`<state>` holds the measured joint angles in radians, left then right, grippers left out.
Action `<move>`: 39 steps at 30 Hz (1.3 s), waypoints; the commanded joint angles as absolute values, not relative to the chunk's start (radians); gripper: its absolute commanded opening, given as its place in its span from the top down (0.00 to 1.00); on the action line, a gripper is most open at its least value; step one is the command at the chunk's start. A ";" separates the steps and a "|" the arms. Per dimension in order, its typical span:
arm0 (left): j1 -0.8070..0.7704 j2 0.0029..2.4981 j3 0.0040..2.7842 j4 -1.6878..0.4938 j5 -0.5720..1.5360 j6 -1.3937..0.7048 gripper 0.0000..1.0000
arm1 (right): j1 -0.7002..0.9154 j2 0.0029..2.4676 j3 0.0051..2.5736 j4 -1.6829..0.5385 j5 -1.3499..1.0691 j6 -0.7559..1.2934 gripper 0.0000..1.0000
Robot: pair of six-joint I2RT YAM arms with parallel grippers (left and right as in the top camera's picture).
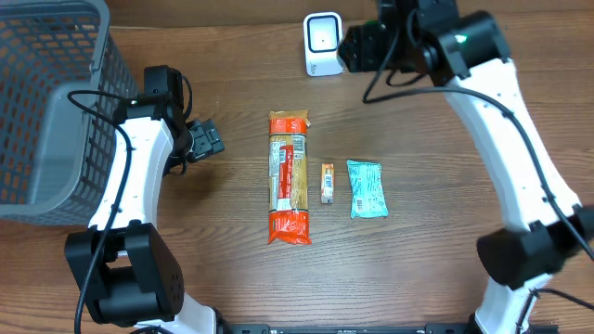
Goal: Scan the item barcode
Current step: 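Lift the jar and carry it to the white barcode scanner, then hold the jar's label in front of the scanner window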
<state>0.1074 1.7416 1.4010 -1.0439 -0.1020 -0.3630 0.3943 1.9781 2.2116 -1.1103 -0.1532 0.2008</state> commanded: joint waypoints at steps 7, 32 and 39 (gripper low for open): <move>0.111 1.739 1.409 -1.042 -0.112 -0.351 0.00 | 0.400 2.142 2.215 -0.636 -0.117 0.194 0.96; 0.111 1.739 1.409 -1.042 -0.111 -0.351 0.00 | 0.400 2.544 2.212 0.105 0.070 0.240 0.96; 0.111 1.739 1.409 -1.042 -0.111 -0.351 0.00 | 0.400 2.595 2.212 0.171 0.097 0.305 0.96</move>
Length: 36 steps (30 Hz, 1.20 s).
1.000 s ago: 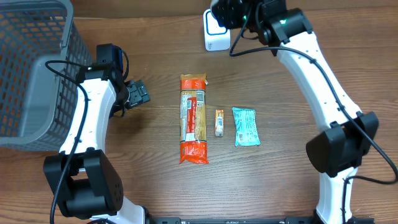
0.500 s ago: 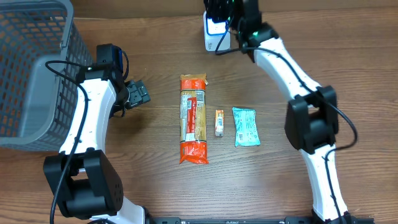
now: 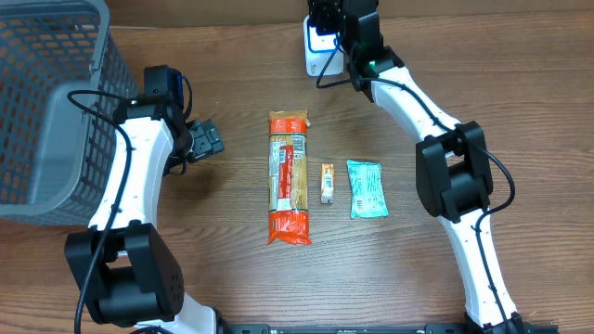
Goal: Scan the item barcode
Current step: 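Hold the jar's label in front of the scanner window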
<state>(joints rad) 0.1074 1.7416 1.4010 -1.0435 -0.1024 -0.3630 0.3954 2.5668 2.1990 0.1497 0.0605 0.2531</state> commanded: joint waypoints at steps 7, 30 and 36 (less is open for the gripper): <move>0.111 1.739 1.409 -1.042 -0.111 -0.351 0.00 | 0.399 2.626 2.212 0.192 0.104 0.353 0.96; 0.111 1.739 1.409 -1.042 -0.111 -0.351 0.00 | 0.404 2.672 2.212 0.208 0.138 0.353 0.96; 0.111 1.739 1.409 -1.042 -0.111 -0.351 0.00 | 0.411 2.675 2.212 0.194 0.123 0.352 0.96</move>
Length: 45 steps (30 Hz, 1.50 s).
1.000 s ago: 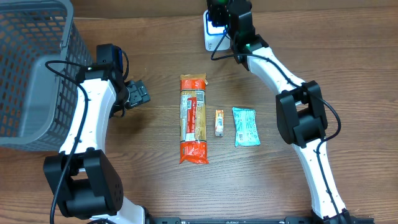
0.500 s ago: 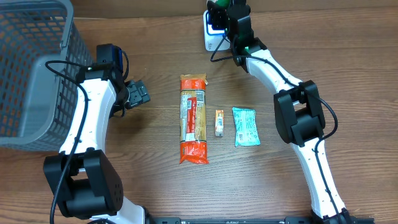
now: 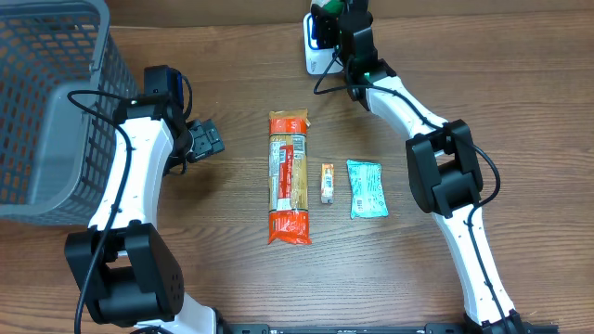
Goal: Scan the item barcode
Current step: 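Hold the jar's label in front of the scanner window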
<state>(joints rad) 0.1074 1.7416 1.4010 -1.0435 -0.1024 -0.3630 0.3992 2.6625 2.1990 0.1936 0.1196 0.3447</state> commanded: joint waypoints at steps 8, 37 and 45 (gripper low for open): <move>0.111 1.739 1.409 -1.042 -0.111 -0.351 0.00 | 0.412 2.677 2.212 0.117 0.123 0.353 0.96; 0.111 1.739 1.409 -1.042 -0.111 -0.351 0.00 | 0.410 2.678 2.212 0.126 0.123 0.352 0.96; 0.111 1.739 1.409 -1.042 -0.111 -0.351 0.00 | 0.404 2.572 2.214 0.282 0.123 0.352 0.96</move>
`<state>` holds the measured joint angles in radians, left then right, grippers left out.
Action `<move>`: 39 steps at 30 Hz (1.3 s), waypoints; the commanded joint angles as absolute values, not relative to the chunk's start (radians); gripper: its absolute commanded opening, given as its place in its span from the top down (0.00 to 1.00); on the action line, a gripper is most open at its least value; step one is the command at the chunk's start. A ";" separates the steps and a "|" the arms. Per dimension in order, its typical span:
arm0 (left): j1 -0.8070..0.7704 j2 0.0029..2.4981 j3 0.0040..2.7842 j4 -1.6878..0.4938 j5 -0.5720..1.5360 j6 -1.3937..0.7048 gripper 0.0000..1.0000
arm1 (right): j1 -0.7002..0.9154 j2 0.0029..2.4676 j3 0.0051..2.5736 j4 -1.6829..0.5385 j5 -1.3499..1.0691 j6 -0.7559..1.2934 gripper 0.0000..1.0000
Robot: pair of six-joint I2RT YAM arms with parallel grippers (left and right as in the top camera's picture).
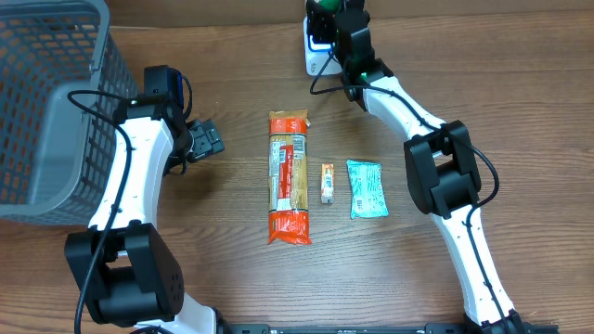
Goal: Scan the item barcode
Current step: 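Hold the jar's label in front of the scanner window, then carry the jar to the right side and set it down, release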
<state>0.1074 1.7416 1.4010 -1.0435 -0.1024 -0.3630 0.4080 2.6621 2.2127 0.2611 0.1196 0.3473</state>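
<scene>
The white barcode scanner (318, 57) stands at the back middle of the table. My right gripper (327, 17) reaches over it at the frame's top edge. A small green item (321, 6) shows at its tip, just above the scanner's face, and seems held there. The fingers themselves are mostly hidden by the wrist. On the table lie a long orange pasta packet (289, 176), a small orange stick packet (327, 183) and a teal pouch (367, 188). My left gripper (208, 139) rests low, left of the pasta packet, with nothing in it.
A grey wire basket (56, 102) fills the left side of the table, beside the left arm. The right arm's long white links (408, 102) stretch from the front right to the scanner, passing above the table to the right of the teal pouch.
The right gripper has shifted slightly further up over the scanner, the green item now at the very top edge. The left arm and the three packets have not moved.
The right gripper was first up at the back, right of the scanner, the arm bent high. Then it stood over the scanner's top right. Later a green item showed at its tip in front of the scanner, where it still is.
</scene>
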 commanded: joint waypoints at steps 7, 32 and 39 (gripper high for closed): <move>0.111 1.739 1.409 -1.042 -0.111 -0.351 0.00 | 0.367 2.346 2.214 0.070 0.123 0.352 0.96; 0.111 1.739 1.409 -1.042 -0.111 -0.351 0.00 | -0.219 2.170 1.840 -1.267 0.012 0.397 0.96; 0.108 1.739 1.409 -1.042 -0.111 -0.351 0.00 | -0.258 2.170 1.705 -1.217 0.014 0.366 0.74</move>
<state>0.1074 1.7416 1.4010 -1.0439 -0.1020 -0.3630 -0.2672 2.1826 1.7256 -1.2243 0.0349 0.3805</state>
